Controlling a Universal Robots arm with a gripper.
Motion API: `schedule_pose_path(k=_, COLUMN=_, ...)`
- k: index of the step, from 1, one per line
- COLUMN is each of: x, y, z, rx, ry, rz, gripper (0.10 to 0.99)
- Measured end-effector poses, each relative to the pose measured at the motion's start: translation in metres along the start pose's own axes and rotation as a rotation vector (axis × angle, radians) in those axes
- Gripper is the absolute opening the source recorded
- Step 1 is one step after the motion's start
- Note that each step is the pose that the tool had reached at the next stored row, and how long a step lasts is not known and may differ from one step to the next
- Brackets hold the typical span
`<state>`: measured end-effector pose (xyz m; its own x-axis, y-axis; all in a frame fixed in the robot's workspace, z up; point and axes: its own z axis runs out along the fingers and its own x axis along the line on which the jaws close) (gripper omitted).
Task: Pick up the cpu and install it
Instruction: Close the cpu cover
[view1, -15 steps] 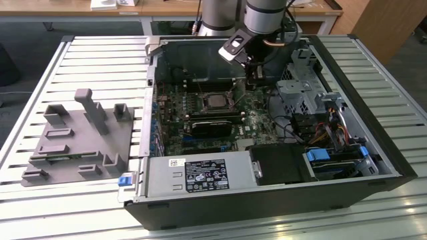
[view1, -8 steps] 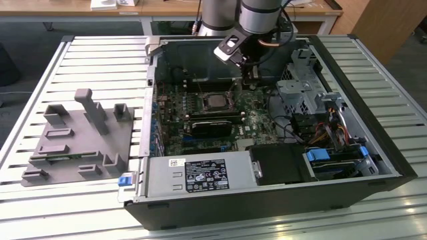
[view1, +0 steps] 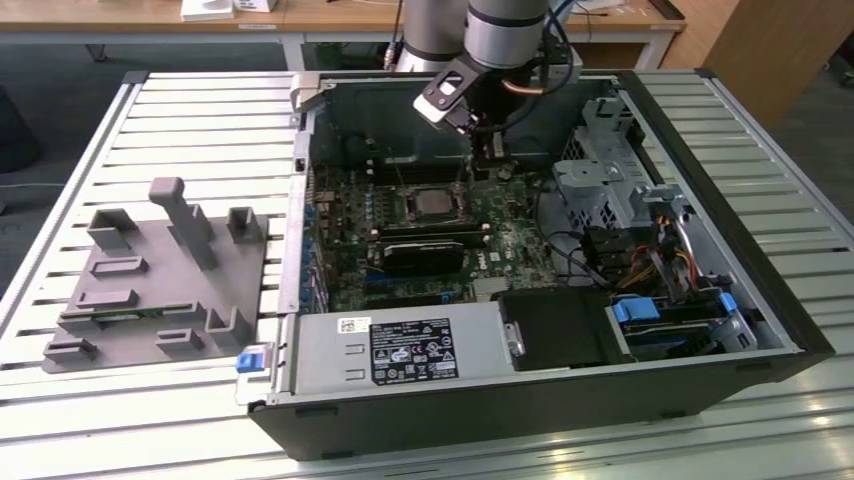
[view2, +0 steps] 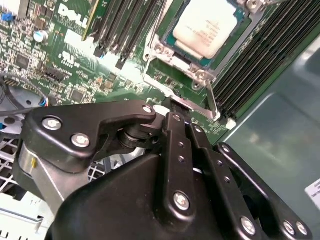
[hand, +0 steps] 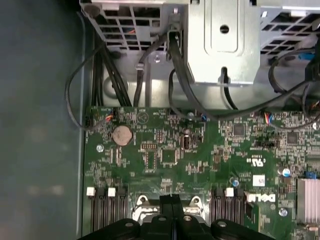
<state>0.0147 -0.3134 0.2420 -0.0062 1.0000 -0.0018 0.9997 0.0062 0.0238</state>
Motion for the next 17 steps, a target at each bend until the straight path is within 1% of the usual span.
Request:
schedule_pose_path(k=5, x=0.0001, y=-0.0061, z=0.0005, rx=0.000, ry=0.0000, rz=0.000, gripper=0.106)
schedule_pose_path(k=7, x=0.0001, y=-0.0072, z=0.0013, rx=0.000, ry=0.0003, rz=0.000, gripper=0.106)
schedule_pose_path(k=11, x=0.0001, y=-0.0121, z=0.0051, rx=0.000, ry=0.0000, rz=0.000, gripper=0.106)
schedule_pose_path(k=14, x=0.0001, y=-0.0187, z=0.0095, rx=0.000, ry=0.0000, rz=0.000, gripper=0.106)
schedule_pose_path(k=17, x=0.0002, y=-0.0288, z=0.0129, rx=0.000, ry=0.0000, rz=0.000, gripper=0.106)
